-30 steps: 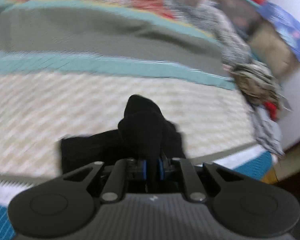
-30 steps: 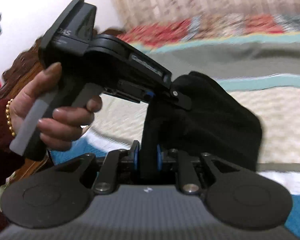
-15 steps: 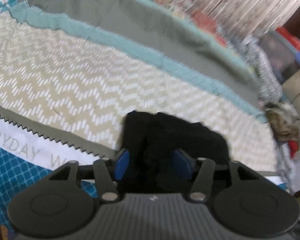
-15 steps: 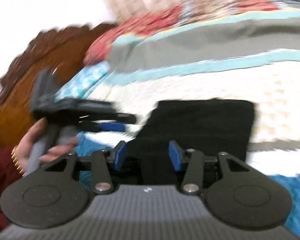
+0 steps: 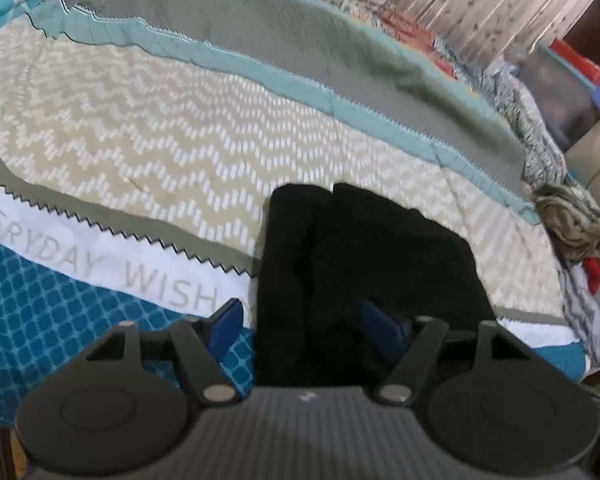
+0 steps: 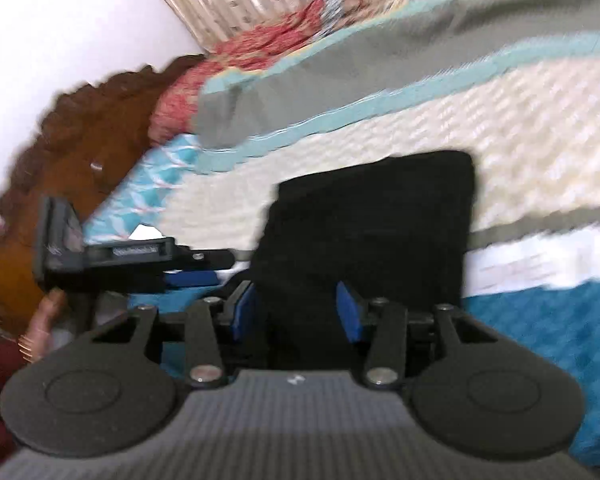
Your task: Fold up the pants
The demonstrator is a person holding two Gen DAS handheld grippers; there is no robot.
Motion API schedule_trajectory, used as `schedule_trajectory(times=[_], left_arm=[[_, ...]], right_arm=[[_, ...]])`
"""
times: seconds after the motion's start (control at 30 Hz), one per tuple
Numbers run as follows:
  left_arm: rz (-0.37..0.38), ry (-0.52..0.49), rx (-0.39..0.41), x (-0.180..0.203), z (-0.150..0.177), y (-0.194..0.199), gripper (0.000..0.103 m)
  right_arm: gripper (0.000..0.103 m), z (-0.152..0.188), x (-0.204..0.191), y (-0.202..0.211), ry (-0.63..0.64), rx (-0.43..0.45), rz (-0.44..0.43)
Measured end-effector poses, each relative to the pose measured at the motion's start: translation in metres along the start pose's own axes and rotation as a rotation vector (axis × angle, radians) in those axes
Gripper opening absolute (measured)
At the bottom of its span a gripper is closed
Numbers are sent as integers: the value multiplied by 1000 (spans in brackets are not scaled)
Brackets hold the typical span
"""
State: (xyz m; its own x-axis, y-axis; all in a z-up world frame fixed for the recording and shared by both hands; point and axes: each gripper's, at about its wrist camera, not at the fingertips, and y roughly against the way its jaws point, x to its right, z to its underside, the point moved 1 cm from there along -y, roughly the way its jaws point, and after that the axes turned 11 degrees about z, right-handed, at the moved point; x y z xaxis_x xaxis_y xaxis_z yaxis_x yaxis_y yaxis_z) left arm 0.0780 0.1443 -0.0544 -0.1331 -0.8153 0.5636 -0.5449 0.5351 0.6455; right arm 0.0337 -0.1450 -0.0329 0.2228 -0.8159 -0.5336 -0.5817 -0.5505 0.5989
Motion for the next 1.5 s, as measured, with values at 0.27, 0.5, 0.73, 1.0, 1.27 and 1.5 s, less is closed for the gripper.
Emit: schedule_trajectory(times=[0.27,0.5,0.73,1.0,1.27,1.5], left_arm=[[-68,41,-26,-13,10,-3,68],[-15,101,-7,-19,7,2,74],[-18,55,-25,-8,13,-3,85],[74,106,-63,-18,6,-17,95],[53,-15,-94,21,19,-49,38],[141,-142,65,73,-24,-15,29]], right_arm=[[54,33,-75,-60,296,-213,-101],[53,16,-70,-31,212,-101,-156],[52,23,-52,-48,103,-208,-150],[69,5,40,19,-211,84,56],[61,18,54,-43,-357,-73,34],[44,-37,-14,1,-50,101,-27]])
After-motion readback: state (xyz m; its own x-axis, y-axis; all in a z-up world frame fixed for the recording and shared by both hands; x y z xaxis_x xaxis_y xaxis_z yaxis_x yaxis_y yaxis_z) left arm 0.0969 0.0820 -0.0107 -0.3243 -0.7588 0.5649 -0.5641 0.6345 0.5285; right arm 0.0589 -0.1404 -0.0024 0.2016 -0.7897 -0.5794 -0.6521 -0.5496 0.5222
